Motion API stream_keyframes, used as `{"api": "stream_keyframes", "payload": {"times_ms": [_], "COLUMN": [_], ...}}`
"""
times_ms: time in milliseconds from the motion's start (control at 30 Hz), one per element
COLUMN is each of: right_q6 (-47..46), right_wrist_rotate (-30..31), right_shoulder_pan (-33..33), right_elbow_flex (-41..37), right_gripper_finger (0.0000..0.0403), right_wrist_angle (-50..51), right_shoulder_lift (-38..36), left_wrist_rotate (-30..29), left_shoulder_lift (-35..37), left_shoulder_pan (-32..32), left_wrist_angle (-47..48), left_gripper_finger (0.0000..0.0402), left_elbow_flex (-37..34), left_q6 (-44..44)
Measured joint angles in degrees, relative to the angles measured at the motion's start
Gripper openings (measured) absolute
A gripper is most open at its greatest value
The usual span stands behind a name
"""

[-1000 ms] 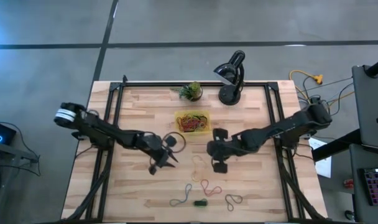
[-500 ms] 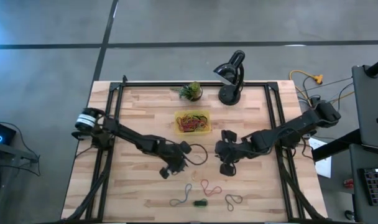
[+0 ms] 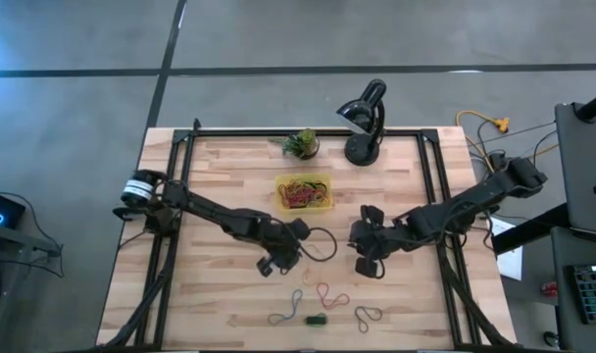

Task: Pick and place rubber bands into bin
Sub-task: Put the yellow rubber band in the yellow bin

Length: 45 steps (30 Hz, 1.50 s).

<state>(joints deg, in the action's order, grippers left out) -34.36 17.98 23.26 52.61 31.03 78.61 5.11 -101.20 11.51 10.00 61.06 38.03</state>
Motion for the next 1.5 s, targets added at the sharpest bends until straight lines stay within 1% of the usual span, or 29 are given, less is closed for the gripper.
{"api": "stream_keyframes", "payload": {"times_ms": [267, 400, 500, 833, 1067, 1167, 1267, 1367, 1500], "right_q6": [0.1, 0.2, 0.2, 0.5, 0.5, 0.5, 0.9, 1.0, 1.0], "right_wrist_rotate": [0.4, 0.4, 0.3, 0.2, 0.2, 0.2, 0.2, 0.2, 0.2], "right_shoulder_pan": [0.1, 0.1, 0.2, 0.5, 0.5, 0.5, 0.5, 0.5, 0.5], "right_elbow_flex": [-0.1, -0.1, -0.1, -0.1, -0.1, -0.1, -0.1, -0.1, -0.1], "right_gripper_finger": [0.0047, 0.0047, 0.0047, 0.0047, 0.0047, 0.0047, 0.0047, 0.0047, 0.0047], "right_wrist_angle": [0.0, -0.1, -0.3, -0.5, -1.3, -1.4, -1.4, -1.4, -1.4], "right_shoulder_lift": [-0.1, -0.1, -0.1, -0.1, -0.1, -0.1, -0.1, -0.1, -0.1], "left_wrist_rotate": [0.4, 1.5, 1.6, 1.5, 2.7, 3.4, 4.9, 5.0, 5.1], "left_shoulder_lift": [-1.1, -4.3, -7.6, -11.2, -13.7, -13.9, -13.9, -14.0, -14.0], "left_shoulder_pan": [-0.9, -1.0, -0.9, -2.8, -5.0, -6.0, -7.0, -7.4, -7.5], "left_wrist_angle": [-1.0, -1.4, 0.8, 3.6, 9.1, 12.9, 15.6, 19.2, 20.8], "left_gripper_finger": [0.0105, 0.0105, 0.0105, 0.0105, 0.0105, 0.0105, 0.0105, 0.0105, 0.0105], "left_elbow_flex": [0.9, 3.3, 5.1, 9.3, 13.0, 14.5, 15.1, 16.1, 16.2], "left_q6": [2.0, 3.2, 4.1, 4.4, 2.9, 1.8, 1.2, 0.3, 0.2]}}
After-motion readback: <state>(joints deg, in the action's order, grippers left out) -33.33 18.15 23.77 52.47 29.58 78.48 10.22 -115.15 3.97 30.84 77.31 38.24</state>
